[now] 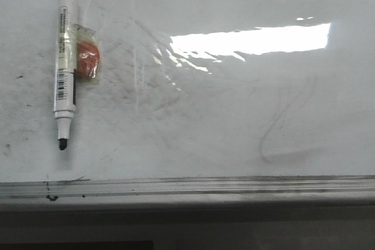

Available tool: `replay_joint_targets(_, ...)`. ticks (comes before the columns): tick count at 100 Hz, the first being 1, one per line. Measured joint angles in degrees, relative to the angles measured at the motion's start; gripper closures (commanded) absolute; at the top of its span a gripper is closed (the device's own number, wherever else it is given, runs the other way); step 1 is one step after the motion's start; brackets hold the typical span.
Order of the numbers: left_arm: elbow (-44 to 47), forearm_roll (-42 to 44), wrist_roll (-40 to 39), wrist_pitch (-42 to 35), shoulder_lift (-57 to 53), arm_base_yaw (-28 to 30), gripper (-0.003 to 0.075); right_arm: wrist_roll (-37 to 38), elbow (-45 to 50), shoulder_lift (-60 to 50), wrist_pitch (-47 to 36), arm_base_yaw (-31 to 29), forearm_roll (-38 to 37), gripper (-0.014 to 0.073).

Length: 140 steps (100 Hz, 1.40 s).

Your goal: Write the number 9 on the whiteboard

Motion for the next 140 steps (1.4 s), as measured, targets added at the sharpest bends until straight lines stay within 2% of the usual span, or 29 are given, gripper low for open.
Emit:
replay_joint_targets(2, 0.37, 0.00, 0.00, -0.68, 0.36, 0.00, 0.0357, 0.00, 0.00, 0.00, 0.00, 0.00, 0.00, 0.0657)
replay_joint_targets(9, 1.59, -0.53, 0.00, -4.18, 2.04, -0.14, 0.0309, 0.00, 0.00, 0.03, 0.00, 0.00, 0.00, 0.0657)
replay_joint_targets(20, 2.90, -0.18, 0.00, -8.43, 5.94, -2.18, 0.0313, 0.00, 0.00, 0.03, 0.09, 0.00, 0.00, 0.0657)
replay_joint_targets(27, 3.05, -0.06, -0.11, -9.60, 8.76, -5.41, 0.0313, 0.00, 0.00, 0.03, 0.09, 0.00, 0.00, 0.0657)
replay_joint_targets(41, 3.05, -1.03, -0.84, -11.21, 13.64, -16.11, 0.0314, 0.00, 0.00, 0.03, 0.22, 0.00, 0.00, 0.0657)
replay_joint_targets(67, 3.05, -2.60, -2.19, -12.93, 21.91, -41.22, 0.0318, 0.00, 0.00, 0.03, 0.40, 0.00, 0.00, 0.0657)
replay_joint_targets(81, 3.05, -5.32, -2.37, -16.38, 27.13, -49.87, 0.0335, 0.00, 0.00, 0.03, 0.49, 0.00, 0.00, 0.0657)
replay_joint_targets(95, 3.05, -7.54, -2.52, -20.32, 33.18, -53.04, 0.0335, 0.00, 0.00, 0.03, 0.49, 0.00, 0.00, 0.0657)
replay_joint_targets(140, 2.69, -9.17, -2.87, -33.45, 48.39, -53.40, 0.0335, 0.00, 0.00, 0.03, 1.02, 0.46, 0.00, 0.0657)
